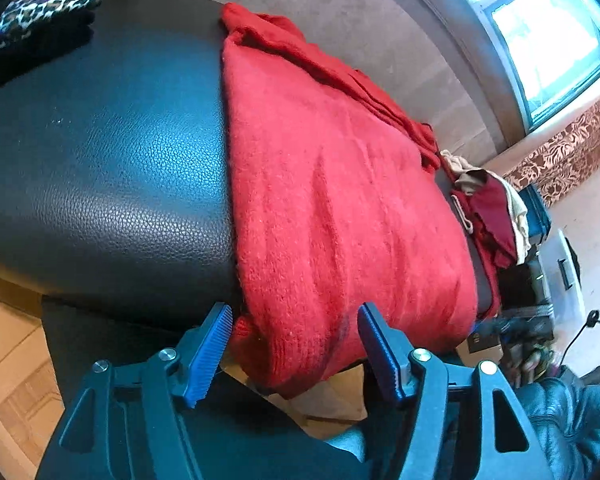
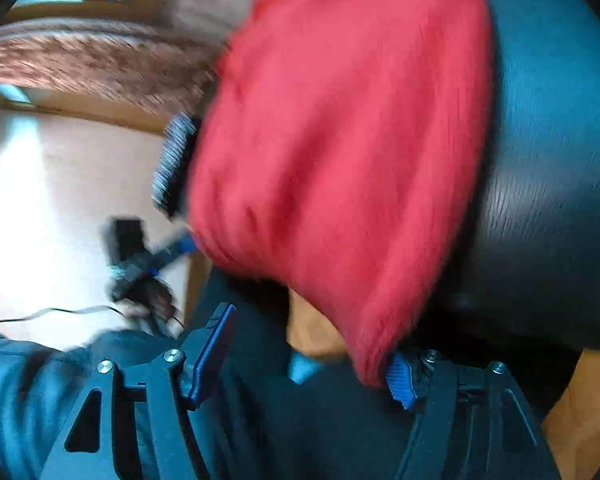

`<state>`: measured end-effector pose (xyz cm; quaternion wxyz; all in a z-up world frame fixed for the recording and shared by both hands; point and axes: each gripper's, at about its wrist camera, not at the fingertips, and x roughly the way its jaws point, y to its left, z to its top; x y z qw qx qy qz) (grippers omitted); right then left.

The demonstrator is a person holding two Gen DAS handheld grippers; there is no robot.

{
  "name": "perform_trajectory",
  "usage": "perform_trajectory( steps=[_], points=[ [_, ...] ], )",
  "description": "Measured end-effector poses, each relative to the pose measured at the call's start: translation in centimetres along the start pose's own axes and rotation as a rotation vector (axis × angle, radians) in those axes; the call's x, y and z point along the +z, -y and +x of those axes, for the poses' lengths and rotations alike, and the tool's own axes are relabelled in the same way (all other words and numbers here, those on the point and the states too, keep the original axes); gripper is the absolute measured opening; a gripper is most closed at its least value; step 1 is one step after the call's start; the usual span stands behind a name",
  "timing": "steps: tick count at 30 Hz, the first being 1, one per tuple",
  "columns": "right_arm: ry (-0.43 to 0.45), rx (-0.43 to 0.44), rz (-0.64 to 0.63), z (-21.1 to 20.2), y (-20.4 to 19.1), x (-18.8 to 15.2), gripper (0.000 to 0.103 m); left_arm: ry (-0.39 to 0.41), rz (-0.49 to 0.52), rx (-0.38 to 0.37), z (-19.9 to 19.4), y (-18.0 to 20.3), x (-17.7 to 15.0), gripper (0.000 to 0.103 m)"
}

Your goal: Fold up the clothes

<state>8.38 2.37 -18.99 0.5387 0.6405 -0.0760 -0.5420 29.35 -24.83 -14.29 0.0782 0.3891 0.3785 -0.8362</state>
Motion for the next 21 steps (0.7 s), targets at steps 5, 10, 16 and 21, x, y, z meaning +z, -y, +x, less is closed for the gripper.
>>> perform_trajectory(
  steps=[5, 10, 16, 21],
  points=[
    [0.042, 0.046, 0.051, -0.2, 0.4, -0.7, 0.066, 0.010, 0.054, -0.062, 0.2, 1.9, 0.8, 0.065],
    [0.072, -0.024, -0.014, -0.4, 0.2, -0.4, 0.037, -0.037, 0.093, -0.108, 1.6, 2.1, 0.9, 0.064],
    [0.065, -0.086, -0.034, 0.0, 0.4, -0.7, 0.010, -0.169, 0.138, -0.082, 2.5, 2.5, -0.6, 0.016],
    [0.128, 0.010, -0.067, -2.2, -1.9, -0.6, 0.010, -0.088, 0.126, -0.253, 0.1, 3.9, 0.8, 0.007]
  ],
)
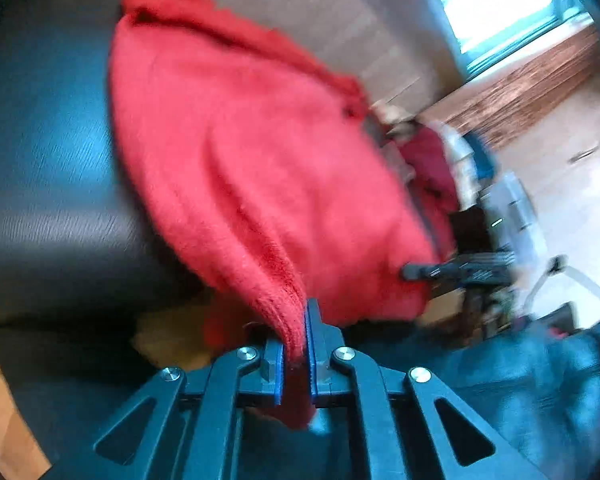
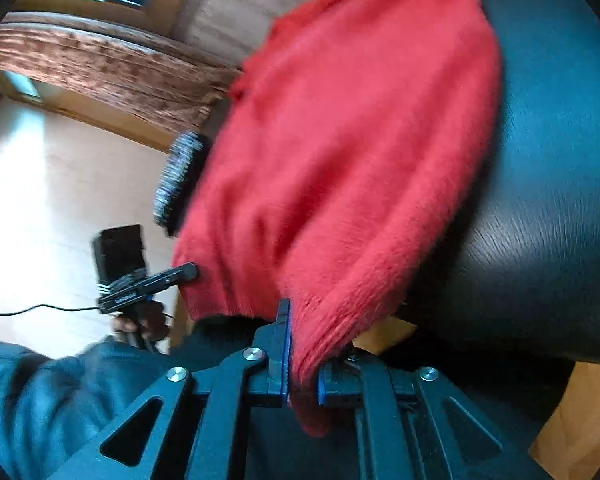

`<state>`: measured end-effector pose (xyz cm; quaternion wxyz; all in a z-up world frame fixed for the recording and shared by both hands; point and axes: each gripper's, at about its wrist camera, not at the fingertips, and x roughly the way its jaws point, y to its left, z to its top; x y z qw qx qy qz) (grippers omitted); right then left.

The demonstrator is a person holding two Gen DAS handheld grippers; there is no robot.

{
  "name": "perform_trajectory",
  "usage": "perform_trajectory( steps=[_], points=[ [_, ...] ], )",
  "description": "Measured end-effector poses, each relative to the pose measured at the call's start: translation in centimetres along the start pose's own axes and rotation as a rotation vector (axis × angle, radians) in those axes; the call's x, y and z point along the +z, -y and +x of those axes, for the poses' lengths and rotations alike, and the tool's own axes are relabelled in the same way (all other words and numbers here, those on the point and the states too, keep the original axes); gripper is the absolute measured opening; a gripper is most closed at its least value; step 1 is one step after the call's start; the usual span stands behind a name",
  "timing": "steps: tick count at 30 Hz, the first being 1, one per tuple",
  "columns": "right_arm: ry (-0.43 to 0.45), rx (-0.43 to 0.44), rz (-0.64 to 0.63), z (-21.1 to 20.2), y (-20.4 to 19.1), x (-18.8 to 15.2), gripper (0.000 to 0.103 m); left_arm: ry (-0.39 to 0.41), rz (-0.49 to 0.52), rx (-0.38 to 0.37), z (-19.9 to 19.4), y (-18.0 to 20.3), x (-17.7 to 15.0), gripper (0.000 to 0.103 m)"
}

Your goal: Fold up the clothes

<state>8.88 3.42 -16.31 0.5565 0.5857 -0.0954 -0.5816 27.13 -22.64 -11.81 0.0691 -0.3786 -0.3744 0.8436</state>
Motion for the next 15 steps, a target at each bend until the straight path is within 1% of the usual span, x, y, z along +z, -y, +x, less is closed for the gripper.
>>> perform_trajectory(
  steps=[2, 4, 8, 12, 15],
  points=[
    [0.040, 0.042, 0.006, -0.9, -0.6, 0.4, 0.010, 0.063, -0.025, -0.056, -1.3, -0.1, 1.0, 0.007],
    [0.079, 0.067, 0.012, -1.6, -0.9, 1.0, 0.010, 0.123, -0.049, -0.109, -2.5, -0.2, 2.0, 0.007],
    [0.166, 0.113, 0.004, -3.6, -1.4, 3.2, 0.010, 0.207, -0.042, -0.175, -4.2, 0.3, 4.6, 0.007],
    [0.253, 0.138, -0.023, -5.1, -2.2, 7.0, 0.010, 0.277, -0.036, -0.210, -4.5, 0.4, 8.5, 0.007],
    [0.311, 0.113, -0.054, -5.5, -2.7, 11.1, 0.010, 0.319, -0.017, -0.197, -4.1, 0.4, 11.9, 0.007]
  ],
)
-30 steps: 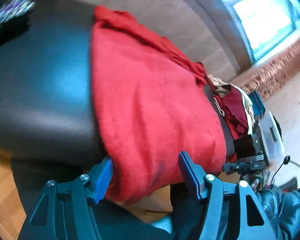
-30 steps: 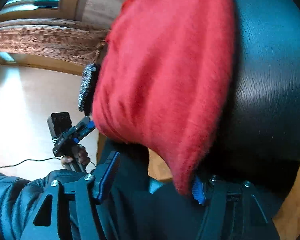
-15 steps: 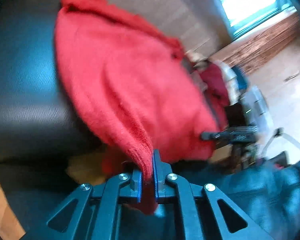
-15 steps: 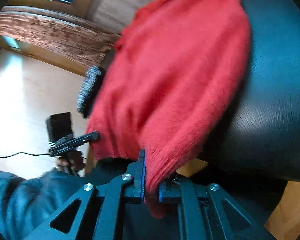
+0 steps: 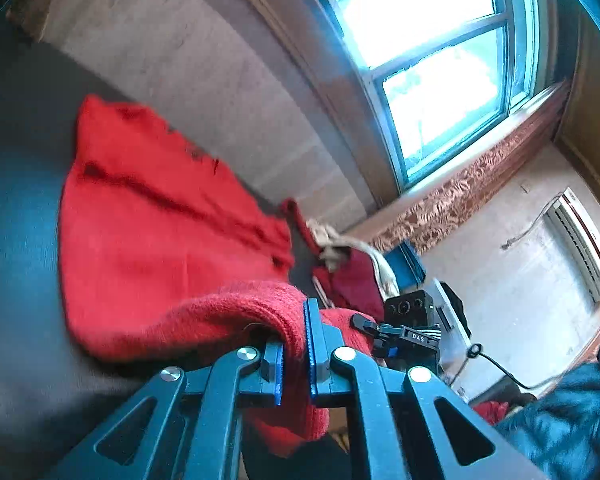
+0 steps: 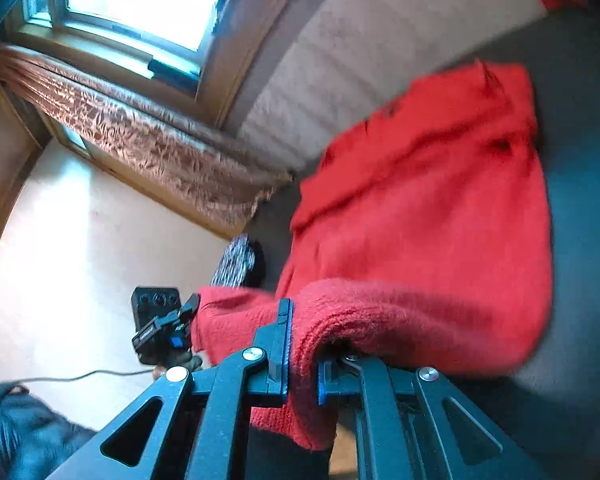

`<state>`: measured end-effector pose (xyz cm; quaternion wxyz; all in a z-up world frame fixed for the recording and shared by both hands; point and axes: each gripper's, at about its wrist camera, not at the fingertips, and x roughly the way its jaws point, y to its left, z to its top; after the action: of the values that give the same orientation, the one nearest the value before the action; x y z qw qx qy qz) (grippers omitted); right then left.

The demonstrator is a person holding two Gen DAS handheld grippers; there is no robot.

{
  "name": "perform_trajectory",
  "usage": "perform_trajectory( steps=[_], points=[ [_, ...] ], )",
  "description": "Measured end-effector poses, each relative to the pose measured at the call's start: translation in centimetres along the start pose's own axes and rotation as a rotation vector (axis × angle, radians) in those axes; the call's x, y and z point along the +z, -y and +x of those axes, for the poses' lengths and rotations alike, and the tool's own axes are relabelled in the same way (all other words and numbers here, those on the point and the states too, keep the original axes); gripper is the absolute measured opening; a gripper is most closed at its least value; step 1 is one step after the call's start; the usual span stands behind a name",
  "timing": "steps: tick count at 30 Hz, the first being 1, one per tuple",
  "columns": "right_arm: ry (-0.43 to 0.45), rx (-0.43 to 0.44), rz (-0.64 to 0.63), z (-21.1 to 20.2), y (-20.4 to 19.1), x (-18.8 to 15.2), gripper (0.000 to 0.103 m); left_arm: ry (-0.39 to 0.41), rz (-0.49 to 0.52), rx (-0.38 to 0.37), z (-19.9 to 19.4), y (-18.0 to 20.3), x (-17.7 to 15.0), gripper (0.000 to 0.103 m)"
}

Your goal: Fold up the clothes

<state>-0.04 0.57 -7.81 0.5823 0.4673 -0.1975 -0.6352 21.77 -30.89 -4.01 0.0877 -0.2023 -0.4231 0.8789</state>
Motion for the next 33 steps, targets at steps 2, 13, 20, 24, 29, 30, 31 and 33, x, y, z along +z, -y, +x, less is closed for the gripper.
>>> perform_trajectory(
  steps=[2, 13, 20, 24, 29, 30, 31, 33],
  points=[
    [0.028, -0.015, -0.022, 1.0, -0.1, 2.6, 0.010, 0.020, 0.023, 0.019, 0.9, -0.1, 2.6, 0.007],
    [0.046, -0.151, 0.048, 9.1, 6.7, 15.8, 0.010, -0.007, -0.092, 0.252, 10.7, -8.4, 14.0, 0.007],
    [-0.014, -0.152, 0.136, 10.8, 11.6, 13.3, 0.006, -0.050, -0.199, 0.265, 12.0, -12.6, 11.2, 0.006],
    [-0.012, -0.107, 0.147, 9.1, 11.0, 10.2, 0.006, -0.058, -0.197, 0.243, 10.0, -10.9, 8.2, 0.006],
    [-0.043, -0.084, 0.168, 6.5, 8.7, 5.6, 0.006, -0.064, -0.210, 0.243, 6.4, -8.0, 4.4, 0.006],
    [-0.049, -0.089, 0.158, 6.1, 8.1, 5.3, 0.009, -0.062, -0.206, 0.239, 5.6, -7.3, 4.0, 0.006],
    [-0.041, -0.083, 0.150, 5.6, 7.3, 5.1, 0.010, -0.061, -0.201, 0.235, 4.8, -6.6, 3.7, 0.006],
    [-0.011, -0.054, 0.142, 4.5, 5.8, 5.0, 0.010, -0.036, -0.181, 0.207, 3.0, -4.7, 3.7, 0.006]
  ],
)
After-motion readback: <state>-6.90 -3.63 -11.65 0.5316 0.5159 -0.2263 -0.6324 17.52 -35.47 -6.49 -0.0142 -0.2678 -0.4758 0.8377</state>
